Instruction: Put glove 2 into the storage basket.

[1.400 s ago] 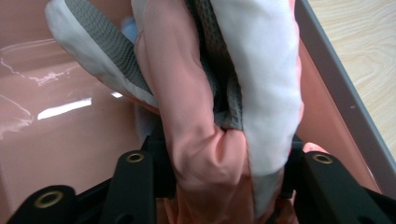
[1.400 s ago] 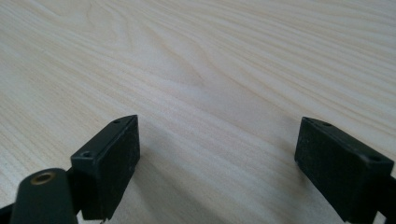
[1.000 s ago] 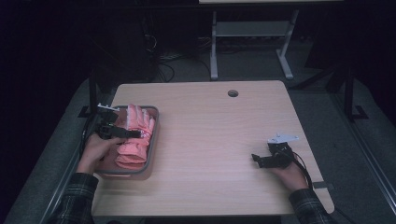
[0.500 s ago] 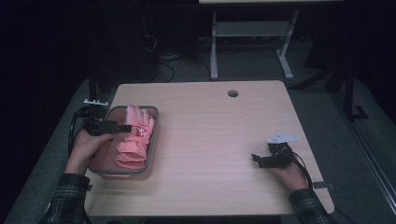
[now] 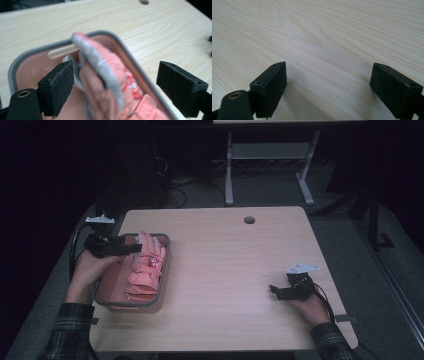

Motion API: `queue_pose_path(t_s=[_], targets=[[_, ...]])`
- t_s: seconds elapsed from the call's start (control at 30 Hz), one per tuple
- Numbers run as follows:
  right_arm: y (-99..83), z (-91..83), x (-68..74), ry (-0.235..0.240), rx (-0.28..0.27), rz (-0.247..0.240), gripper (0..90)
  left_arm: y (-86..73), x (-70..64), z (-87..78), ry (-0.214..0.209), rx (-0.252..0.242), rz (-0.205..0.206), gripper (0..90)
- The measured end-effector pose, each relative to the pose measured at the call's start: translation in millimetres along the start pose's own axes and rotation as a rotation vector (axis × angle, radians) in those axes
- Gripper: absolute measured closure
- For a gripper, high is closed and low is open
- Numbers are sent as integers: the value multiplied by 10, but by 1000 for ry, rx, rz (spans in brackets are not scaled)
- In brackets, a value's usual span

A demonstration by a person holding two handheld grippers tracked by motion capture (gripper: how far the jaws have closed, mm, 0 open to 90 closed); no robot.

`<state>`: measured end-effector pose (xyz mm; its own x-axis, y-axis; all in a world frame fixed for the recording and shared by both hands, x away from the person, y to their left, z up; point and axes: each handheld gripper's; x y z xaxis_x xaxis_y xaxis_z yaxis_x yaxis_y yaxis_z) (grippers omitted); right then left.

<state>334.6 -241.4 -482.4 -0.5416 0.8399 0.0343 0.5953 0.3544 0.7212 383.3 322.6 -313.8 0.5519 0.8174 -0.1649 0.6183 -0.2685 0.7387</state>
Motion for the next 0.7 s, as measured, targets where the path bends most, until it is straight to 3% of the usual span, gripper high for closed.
queue_pose_path(t_s=[0.4,0.7], targets=[[1,1,1,-2,1,1,131,145,-336,50,-74,-47,78,140],[1,1,2,-2,1,2,131,180,-562,191,-119,-48,122,140]])
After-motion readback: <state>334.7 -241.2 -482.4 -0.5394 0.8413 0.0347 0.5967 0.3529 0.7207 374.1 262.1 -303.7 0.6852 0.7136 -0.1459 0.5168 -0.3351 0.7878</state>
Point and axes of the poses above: each handheld gripper's, and its own axes: z roughly forward along the jaws, y roughly out of its top, x roughly to its left
